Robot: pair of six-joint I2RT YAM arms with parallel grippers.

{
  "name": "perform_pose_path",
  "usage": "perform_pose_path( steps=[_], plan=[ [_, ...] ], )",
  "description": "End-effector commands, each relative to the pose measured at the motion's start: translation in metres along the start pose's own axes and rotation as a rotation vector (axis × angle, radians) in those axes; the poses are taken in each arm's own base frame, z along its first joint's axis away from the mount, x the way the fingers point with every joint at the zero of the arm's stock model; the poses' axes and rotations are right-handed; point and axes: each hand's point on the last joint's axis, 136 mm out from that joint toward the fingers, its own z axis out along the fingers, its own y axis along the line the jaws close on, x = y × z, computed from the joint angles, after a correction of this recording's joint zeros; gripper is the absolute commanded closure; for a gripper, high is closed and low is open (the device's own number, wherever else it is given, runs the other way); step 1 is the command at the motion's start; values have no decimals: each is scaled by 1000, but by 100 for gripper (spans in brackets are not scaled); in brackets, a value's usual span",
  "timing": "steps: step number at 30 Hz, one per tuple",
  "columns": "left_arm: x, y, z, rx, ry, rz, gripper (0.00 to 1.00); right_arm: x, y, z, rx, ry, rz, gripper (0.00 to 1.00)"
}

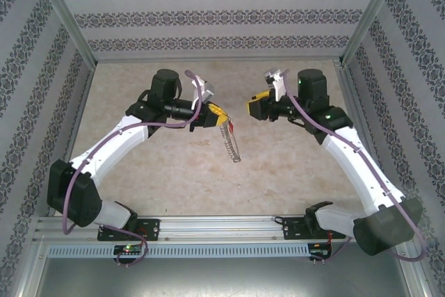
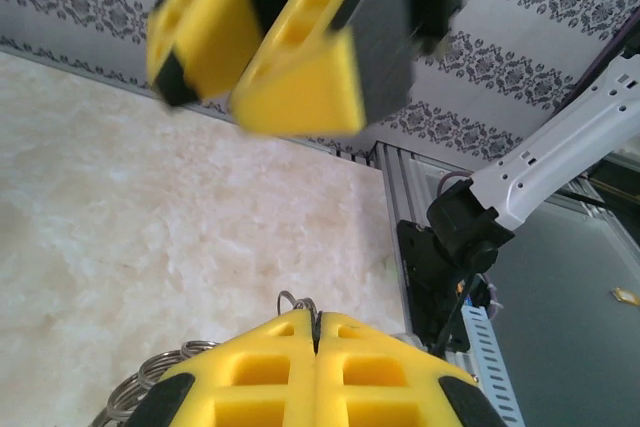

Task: Put the keys on the keyring

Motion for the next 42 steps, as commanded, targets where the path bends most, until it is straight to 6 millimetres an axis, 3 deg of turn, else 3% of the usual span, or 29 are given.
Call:
perform_pose_path(
  steps=[1,12,20,42],
  plan=[
    [-34,-15,-9,-13,-94,139,100,-16,15,3,-152,-140,18,53],
    [-46,-15,-16,-68,-168,159,100,-18,38,3,-342,-227,-67,53],
    [-48,-10,-15,-79,-203,147,100,-15,58,-1,-458,-177,-92,54],
    [-54,-9,-14,-72,-214,143,100,-15,63,14,-512,-135,-93,61]
  ],
)
